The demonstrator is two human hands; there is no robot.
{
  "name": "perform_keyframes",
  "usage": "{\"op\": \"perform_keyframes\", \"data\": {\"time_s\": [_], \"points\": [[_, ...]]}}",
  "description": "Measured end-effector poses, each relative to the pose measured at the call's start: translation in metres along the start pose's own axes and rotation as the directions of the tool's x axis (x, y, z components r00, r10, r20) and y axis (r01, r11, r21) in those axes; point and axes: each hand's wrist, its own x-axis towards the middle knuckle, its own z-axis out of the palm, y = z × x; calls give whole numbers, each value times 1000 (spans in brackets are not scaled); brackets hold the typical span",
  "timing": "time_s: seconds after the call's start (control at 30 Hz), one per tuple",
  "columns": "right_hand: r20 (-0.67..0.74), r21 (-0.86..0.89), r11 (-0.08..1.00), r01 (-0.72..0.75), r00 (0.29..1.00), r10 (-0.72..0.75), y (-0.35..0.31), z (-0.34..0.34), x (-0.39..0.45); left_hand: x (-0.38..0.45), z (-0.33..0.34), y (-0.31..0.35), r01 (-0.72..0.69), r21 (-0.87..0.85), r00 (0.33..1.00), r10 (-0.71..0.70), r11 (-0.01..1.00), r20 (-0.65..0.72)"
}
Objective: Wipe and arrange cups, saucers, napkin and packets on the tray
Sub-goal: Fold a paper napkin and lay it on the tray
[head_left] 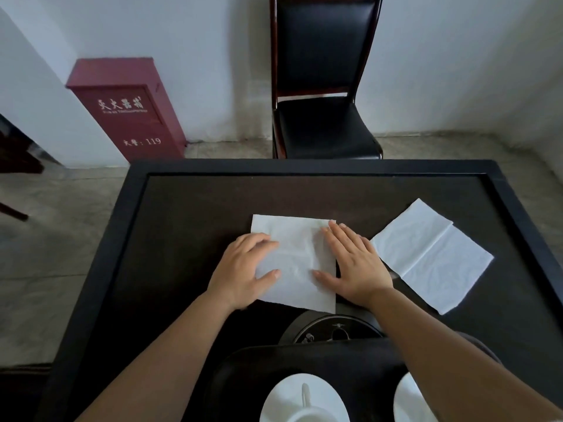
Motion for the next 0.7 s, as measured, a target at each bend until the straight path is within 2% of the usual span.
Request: {"op": "perform_keyframes", "data": {"time_s": [0.13,0.17,0.3,0.37,0.47,0.6,0.7], "points": [[-40,66,995,-80,996,82,1,-1,0,8,3,-3,129,-175,981,-152,976,-122],[-43,76,992,-97,994,100,1,0,1,13,3,-4,163,-169,974,-186,972,-131],[-62,117,980,-162,983,170,0,2,4,36,9,-13,268,116,959,-253,957,-130],[-78,146,972,-186,977,199,1,3,7,46,10,-14,323,163,945,-308,932,-111],[-95,116,975,-189,975,201,2,4,9,56,10,-18,315,196,948,-300,928,-103],[-108,90,979,-184,975,193,1,4,9,57,5,-18,290,63,951,-280,955,-128],[-117,110,978,-175,975,188,0,2,7,57,-3,-12,272,-66,957,-277,960,-87]]}}
